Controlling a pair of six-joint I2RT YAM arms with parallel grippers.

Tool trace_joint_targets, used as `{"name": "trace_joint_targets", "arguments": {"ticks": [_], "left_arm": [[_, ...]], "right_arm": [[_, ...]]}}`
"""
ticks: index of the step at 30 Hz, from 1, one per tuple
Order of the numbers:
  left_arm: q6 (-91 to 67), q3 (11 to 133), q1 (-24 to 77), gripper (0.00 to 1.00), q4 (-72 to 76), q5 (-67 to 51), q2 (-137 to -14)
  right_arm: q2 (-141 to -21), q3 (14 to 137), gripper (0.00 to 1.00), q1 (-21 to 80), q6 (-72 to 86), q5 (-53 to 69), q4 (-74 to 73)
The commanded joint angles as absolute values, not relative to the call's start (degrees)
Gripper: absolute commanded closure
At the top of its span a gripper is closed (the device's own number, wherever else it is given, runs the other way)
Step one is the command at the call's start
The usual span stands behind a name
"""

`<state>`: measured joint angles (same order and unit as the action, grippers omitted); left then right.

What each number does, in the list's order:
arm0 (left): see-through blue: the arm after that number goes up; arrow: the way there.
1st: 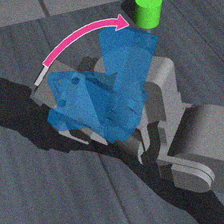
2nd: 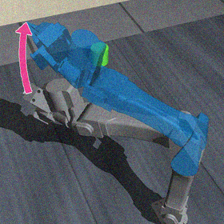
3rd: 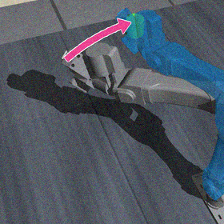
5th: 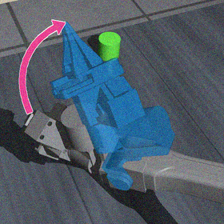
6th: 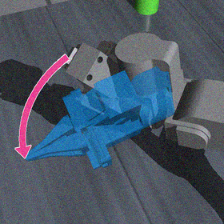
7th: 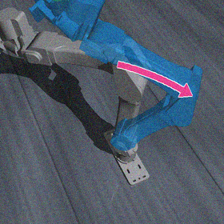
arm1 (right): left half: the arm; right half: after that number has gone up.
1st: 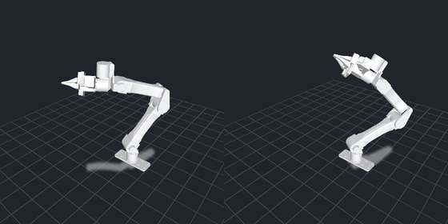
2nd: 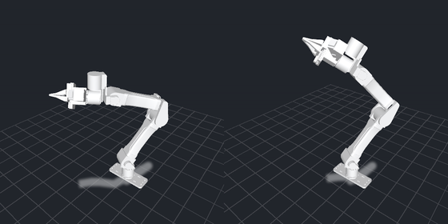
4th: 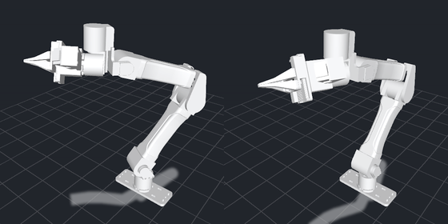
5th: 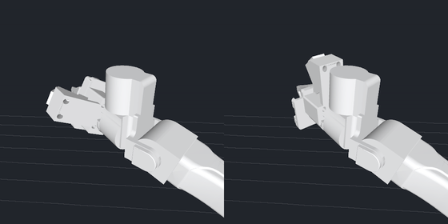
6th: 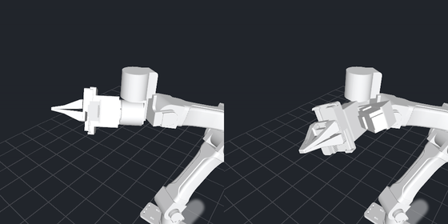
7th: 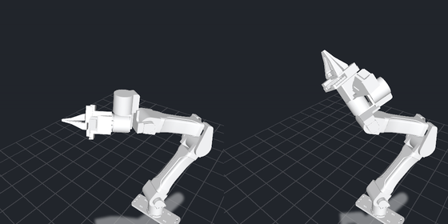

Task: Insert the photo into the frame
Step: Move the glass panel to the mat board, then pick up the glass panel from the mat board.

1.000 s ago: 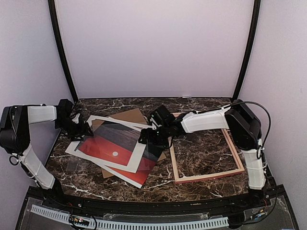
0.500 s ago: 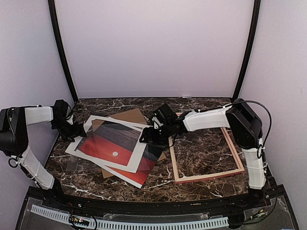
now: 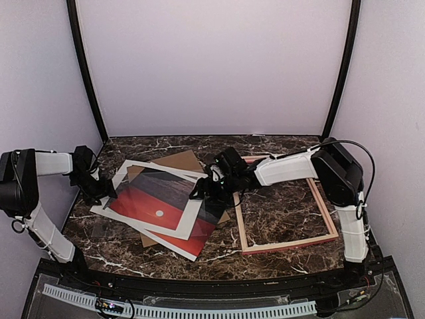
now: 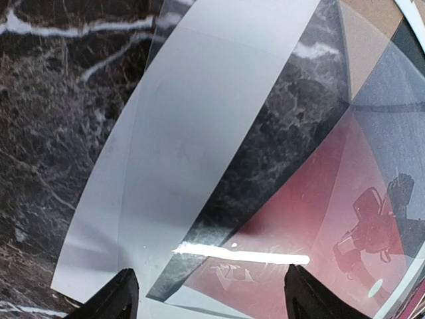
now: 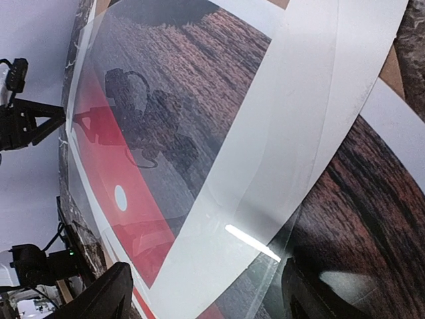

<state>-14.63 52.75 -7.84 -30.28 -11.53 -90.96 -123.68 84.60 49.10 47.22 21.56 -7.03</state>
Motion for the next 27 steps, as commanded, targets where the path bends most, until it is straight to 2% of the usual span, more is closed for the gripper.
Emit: {"name": "trace_joint_targets", "arguments": {"ticks": [1,18,27], "left_arm": [[-15.8,49.6,-7.9,0.23,-29.9,-14.1,-90.9],[-16.9,44.8,-7.0,0.27,-27.5,-20.1,-91.9],[-17.2,44.7,-4.4,0.28,-27.3,-20.3,-92.2]], "right_arm": [[-124.0,80.4,0.22,48.9,52.6,25.0,-2.7],[-122.5,72.7,0.24,48.3,63.3,29.7,11.3],[-122.4,70.3,0.3,47.6,68.3,34.4,20.9]]}}
